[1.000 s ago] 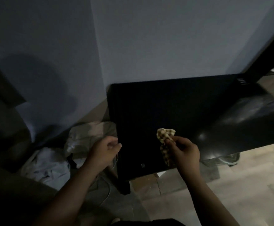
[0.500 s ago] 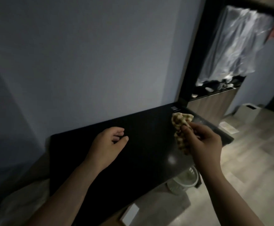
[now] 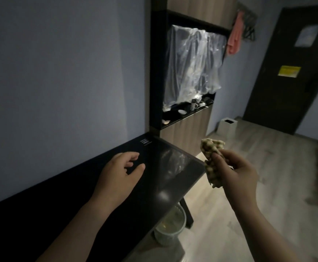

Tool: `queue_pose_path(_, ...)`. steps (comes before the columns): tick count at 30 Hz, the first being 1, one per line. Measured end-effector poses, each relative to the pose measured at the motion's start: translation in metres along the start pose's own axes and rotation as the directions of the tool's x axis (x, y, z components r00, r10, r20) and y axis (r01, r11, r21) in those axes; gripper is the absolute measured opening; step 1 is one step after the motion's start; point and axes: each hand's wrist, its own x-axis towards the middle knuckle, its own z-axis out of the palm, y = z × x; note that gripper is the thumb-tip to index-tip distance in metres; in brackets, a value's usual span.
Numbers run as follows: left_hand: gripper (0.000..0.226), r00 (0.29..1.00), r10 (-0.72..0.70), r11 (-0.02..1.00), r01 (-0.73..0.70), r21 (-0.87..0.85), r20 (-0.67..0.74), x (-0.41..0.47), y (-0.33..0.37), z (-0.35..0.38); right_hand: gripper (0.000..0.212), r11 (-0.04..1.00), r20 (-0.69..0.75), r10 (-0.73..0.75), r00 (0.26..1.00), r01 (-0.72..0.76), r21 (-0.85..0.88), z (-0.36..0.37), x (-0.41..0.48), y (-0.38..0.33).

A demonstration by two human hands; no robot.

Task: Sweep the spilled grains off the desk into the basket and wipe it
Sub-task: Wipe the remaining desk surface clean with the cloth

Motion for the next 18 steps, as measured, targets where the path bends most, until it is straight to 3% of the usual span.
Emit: queue_pose_path(18,0.037,0.976,0.027,0.994,-0.003,-0.111,0.217,0.264,-0.002,0.232,0.012,0.976,-0.086,0.064,0.994,-0.081,-0.204,-0.028,0.261,0.129)
